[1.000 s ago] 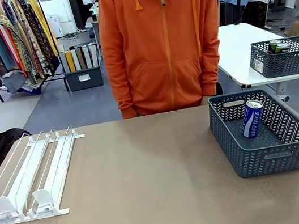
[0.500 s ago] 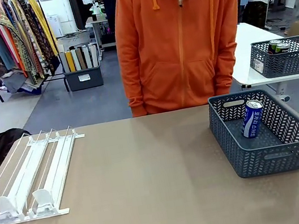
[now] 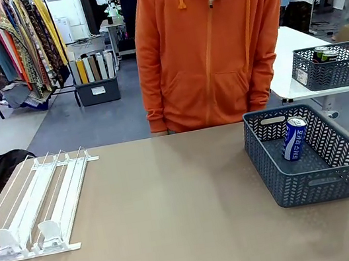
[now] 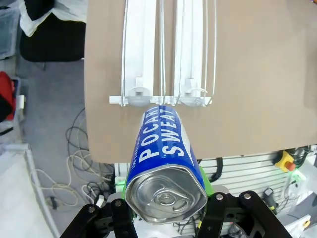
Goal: Retrieve and store the cans from the dispenser.
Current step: Pick up one can from the Automatic Can Dispenser and place it in the middle of the table.
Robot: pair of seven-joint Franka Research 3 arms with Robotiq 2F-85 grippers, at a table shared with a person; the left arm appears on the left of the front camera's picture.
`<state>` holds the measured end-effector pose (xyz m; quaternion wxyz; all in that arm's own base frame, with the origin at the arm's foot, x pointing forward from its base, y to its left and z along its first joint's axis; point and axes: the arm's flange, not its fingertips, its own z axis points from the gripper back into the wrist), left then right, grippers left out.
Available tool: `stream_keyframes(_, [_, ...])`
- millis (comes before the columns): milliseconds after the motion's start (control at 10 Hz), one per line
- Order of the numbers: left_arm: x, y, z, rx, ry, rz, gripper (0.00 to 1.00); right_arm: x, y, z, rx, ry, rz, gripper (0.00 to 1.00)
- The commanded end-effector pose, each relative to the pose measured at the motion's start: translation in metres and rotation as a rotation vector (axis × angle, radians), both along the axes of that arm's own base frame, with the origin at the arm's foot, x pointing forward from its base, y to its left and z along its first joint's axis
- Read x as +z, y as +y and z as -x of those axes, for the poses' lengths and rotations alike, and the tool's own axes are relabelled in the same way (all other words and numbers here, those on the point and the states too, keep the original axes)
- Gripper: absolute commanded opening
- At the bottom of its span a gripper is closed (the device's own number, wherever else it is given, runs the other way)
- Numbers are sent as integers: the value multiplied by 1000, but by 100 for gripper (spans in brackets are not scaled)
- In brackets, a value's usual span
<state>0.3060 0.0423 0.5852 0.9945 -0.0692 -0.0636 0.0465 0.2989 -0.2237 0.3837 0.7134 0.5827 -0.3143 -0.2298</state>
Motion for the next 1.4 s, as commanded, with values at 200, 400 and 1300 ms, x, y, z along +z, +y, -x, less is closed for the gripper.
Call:
stream_keyframes(200, [-15,-111,-73,-274,-132,-73,0,3,-1,0,4,-3,-2,100])
stream_keyframes(400, [-41,-206,-109,-447,-107,-89,0,3,-1,0,4,-3,-2,100])
stream_keyframes(1300, [-190,-426,-135,-773,-68,-146,0,3,-1,0,4,-3,-2,100])
